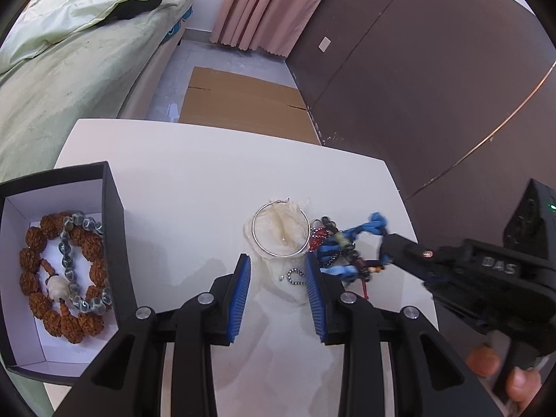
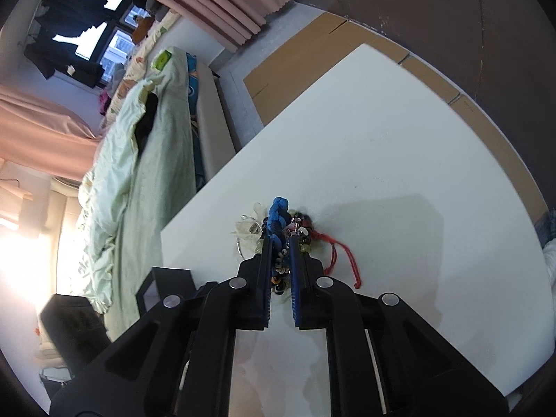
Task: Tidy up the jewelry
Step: 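Grasp the blue flower bracelet with the right gripper, then grasp the dark bead bracelet with the left gripper while the right lifts the blue bracelet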
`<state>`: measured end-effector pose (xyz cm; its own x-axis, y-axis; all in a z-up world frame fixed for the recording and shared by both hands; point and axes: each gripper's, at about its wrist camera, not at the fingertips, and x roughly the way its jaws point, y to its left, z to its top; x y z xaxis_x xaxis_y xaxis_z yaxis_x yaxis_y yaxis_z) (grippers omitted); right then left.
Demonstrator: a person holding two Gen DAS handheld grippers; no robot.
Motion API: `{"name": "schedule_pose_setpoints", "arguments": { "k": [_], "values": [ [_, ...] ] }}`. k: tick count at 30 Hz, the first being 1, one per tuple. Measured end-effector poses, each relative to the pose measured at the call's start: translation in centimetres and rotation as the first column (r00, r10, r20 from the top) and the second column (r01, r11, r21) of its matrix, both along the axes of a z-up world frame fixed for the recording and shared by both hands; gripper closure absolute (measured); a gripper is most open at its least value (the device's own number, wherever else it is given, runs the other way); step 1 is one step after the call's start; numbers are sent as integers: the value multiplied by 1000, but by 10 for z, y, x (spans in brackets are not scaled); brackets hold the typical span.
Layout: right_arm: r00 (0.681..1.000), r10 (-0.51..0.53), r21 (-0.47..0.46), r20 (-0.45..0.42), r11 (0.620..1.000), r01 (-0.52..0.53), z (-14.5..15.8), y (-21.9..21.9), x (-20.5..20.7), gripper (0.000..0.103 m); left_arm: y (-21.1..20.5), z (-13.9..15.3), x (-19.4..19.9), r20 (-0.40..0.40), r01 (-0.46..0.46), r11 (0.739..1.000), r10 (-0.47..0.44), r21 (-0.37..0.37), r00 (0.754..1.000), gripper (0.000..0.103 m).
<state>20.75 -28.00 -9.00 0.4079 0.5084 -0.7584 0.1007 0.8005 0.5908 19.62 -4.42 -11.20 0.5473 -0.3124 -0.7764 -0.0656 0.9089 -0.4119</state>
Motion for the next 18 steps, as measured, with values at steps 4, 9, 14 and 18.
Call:
{"name": "schedule_pose_setpoints", "arguments": {
  "k": [4, 9, 14, 18],
  "values": [
    [1000, -10, 21, 29, 1000, 9, 13, -11, -8, 93, -2, -2, 1, -3, -2, 1000, 2, 3, 1000, 73],
    [997, 13, 56, 72, 998, -17, 28, -13, -16, 93, -8, -3, 4, 8, 7, 1000, -7, 3, 1000, 73],
    [987, 21, 45, 158, 999, -28, 51, -14, -24, 93, -12, -6, 6, 3, 13, 1000, -13, -6, 1000, 73],
    [982, 26, -32, 186, 999, -20, 60, -14, -27, 93, -13, -7, 8, 1, 24, 998, -24, -56, 1000, 73]
  ]
}}
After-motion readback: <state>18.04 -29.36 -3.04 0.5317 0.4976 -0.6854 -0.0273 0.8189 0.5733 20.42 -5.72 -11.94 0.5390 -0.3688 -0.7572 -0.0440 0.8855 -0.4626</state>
